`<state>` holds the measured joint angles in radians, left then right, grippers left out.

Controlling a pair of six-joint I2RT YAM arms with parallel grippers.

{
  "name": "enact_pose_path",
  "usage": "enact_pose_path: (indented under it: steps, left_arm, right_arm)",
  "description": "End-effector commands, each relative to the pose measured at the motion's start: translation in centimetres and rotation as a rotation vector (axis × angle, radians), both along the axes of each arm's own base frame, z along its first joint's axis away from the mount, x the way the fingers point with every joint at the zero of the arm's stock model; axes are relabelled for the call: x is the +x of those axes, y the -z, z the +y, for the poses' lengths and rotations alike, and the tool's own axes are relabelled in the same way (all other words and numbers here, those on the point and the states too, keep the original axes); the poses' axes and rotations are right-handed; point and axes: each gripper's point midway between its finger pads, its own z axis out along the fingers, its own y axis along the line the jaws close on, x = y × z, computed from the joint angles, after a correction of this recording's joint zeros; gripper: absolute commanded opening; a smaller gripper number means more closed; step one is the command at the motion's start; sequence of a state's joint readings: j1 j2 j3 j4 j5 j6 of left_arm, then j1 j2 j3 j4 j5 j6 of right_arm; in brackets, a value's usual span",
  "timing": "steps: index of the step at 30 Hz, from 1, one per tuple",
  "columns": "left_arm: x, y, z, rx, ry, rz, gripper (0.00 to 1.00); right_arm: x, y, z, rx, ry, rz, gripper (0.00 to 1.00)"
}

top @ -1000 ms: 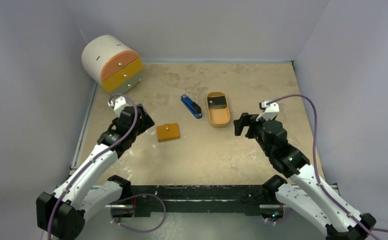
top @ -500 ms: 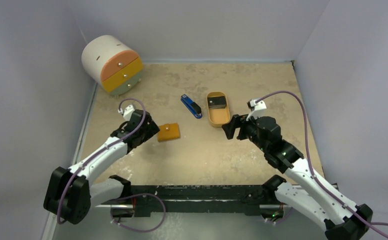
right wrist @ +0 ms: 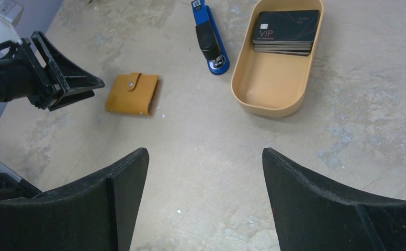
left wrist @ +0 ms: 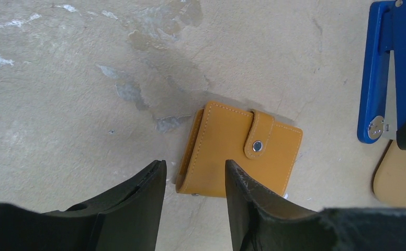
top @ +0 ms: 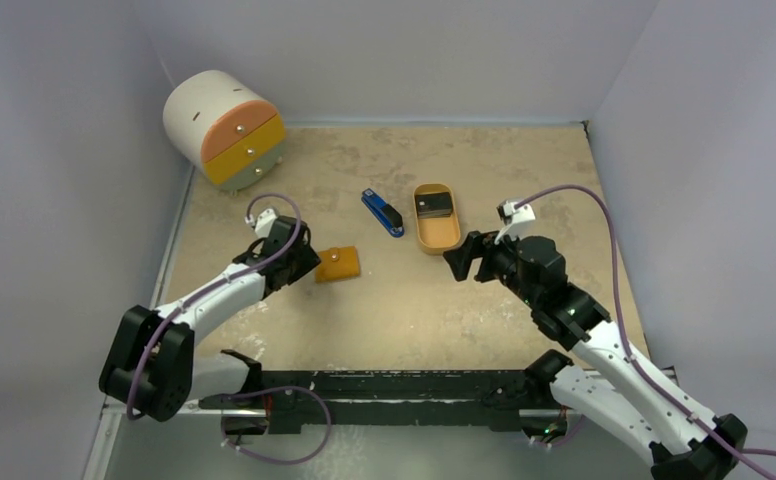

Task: Put the credit cards into the card holder
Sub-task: Adjust the card holder at the center of the board.

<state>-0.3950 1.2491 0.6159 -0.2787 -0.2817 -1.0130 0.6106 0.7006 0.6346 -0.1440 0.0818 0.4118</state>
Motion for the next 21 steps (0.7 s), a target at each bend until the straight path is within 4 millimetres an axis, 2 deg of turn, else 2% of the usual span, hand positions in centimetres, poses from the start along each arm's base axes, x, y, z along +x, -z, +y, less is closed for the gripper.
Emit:
enact_pose_path:
  steps: [1,11,21]
  left_arm:
    - [0.9,0.0,-0.8,-0.048,-0.006,-0.034,0.43]
    - [-0.1,2.1,-0.9,-0.057,0.014,-0.001,0.37]
    - [-0.7,3.0,-1.5,-0.096,0.043,0.002,0.25]
  right_arm:
    - [-0.3,-0.6,0.4,0.028,-0.02,-0.019,0.82]
    - [-0.6,-0.9,0.2,0.028,-0.021,-0.023,0.82]
    - [-0.7,-0.8,0.0,0.025,-0.016,-0.023,0.82]
